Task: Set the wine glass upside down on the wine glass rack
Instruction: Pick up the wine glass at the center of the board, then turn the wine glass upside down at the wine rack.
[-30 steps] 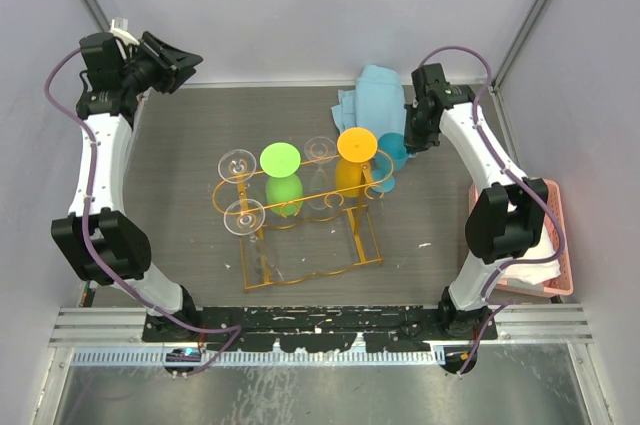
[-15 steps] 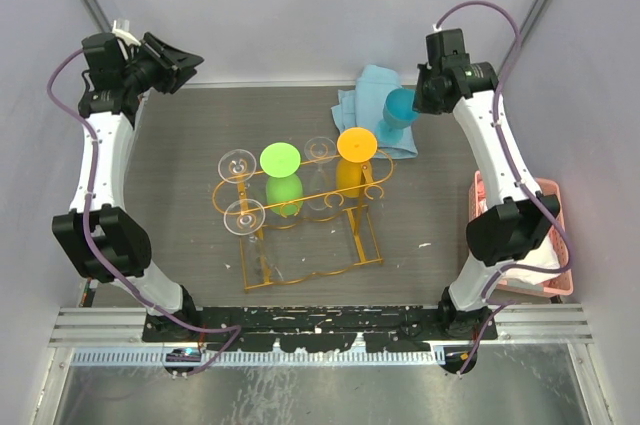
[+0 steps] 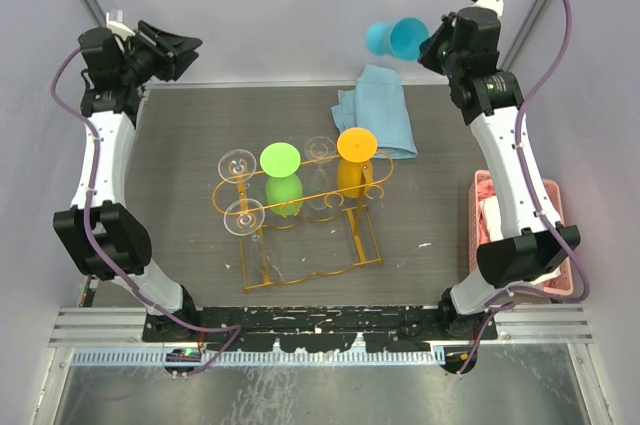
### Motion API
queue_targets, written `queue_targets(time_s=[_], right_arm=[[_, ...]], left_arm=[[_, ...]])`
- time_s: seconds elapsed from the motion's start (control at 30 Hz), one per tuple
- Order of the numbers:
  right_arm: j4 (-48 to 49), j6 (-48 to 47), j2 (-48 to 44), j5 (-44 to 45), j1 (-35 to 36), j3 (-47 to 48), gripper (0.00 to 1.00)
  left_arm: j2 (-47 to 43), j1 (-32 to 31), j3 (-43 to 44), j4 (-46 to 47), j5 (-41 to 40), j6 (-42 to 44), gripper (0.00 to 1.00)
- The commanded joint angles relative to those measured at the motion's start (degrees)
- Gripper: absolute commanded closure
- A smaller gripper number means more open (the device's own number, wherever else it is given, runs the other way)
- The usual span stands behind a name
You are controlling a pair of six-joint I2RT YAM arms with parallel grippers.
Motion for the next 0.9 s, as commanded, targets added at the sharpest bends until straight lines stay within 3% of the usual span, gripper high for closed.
queue_targets(time_s=[0.0, 0.17, 0.33, 0.6, 0.7, 0.87], right_arm=[[23.0, 10.9, -2.8, -10.2, -1.8, -4.1, 0.99], [47.1, 30.8, -1.9, -29.4, -7.2, -12.6, 0.99], [62.6, 44.6, 4.7, -40.7, -7.9, -11.4, 0.99], [86.7, 72.5, 24.6, -53.5, -6.9, 7.0, 0.99], [89.9, 77.3, 29.5, -55.3, -6.9, 14.3, 0.99], [91.3, 79.9, 34.3, -58.4, -6.8, 22.4, 0.99]], left_arm=[[0.1, 0.3, -0.9, 17.4, 4.7, -11.6, 0.55], [0.6, 0.2, -3.9, 31.1, 6.7, -23.9, 0.56], [1.8, -0.5, -6.1, 45.9, 8.4, -37.5, 0.55], [5.6, -4.2, -4.6, 62.8, 7.4, -54.3, 0.55], [7.5, -6.2, -3.4, 68.8, 4.5, -60.2, 0.55], [8.5, -9.4, -2.1, 70.4, 2.5, -61.9, 0.55]])
